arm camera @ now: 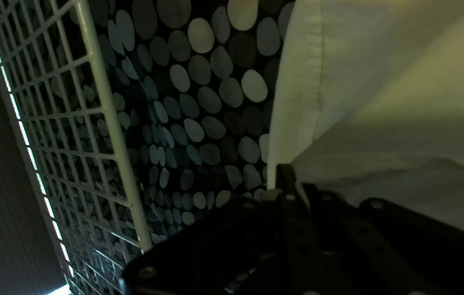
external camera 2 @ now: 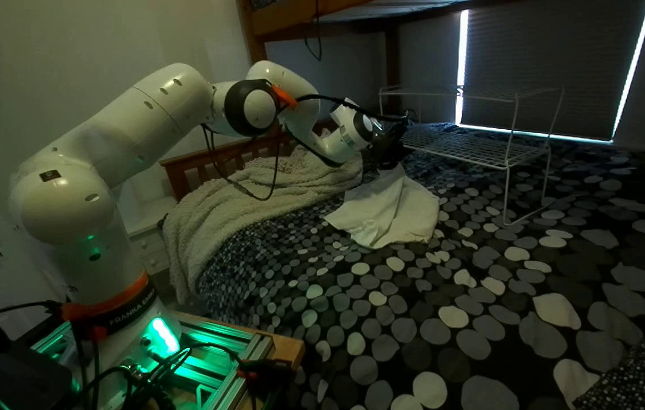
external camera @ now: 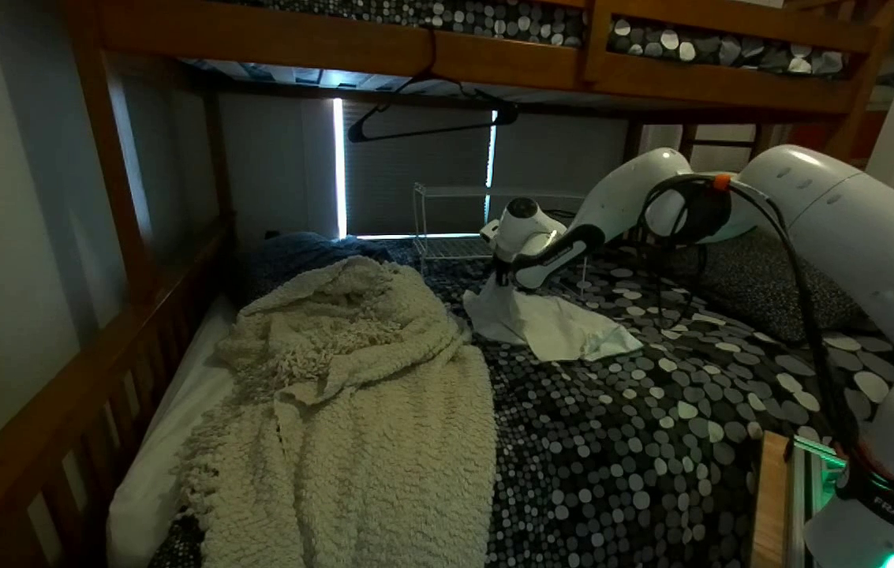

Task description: Fold the white pillow case in half

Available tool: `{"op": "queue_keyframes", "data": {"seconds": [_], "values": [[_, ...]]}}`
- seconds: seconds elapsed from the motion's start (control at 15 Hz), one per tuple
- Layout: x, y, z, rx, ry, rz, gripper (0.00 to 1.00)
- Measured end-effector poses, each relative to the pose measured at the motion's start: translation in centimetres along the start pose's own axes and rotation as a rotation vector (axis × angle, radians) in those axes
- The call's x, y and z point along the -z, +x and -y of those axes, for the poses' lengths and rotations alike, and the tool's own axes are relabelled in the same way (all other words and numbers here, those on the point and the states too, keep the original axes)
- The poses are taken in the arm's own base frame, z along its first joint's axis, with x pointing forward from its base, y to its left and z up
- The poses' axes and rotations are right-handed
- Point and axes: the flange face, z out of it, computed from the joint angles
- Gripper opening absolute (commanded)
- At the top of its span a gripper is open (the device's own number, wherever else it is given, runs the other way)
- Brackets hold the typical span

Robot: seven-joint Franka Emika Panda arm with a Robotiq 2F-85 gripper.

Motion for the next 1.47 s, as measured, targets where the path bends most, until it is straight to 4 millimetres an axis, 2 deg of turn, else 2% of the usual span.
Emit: {"op": "queue_keyframes", "data": {"seconds": [0.13,0.47,0.73,1.0,1.47], "values": [[-1.1,-0.3,-0.1,-0.013,-0.023,0.005,0.32],[-2.0,-0.1,-0.6,-0.042,-0.058,0.002,0.68],[-1.1,1.1,-0.4,-0.064,0.073,0.093,0.99],[2.0,3.3,0.0,-0.067,0.242,0.242,1.0],[10.3,4.9,0.6,-0.119,0.51,0.531,1.0]]}}
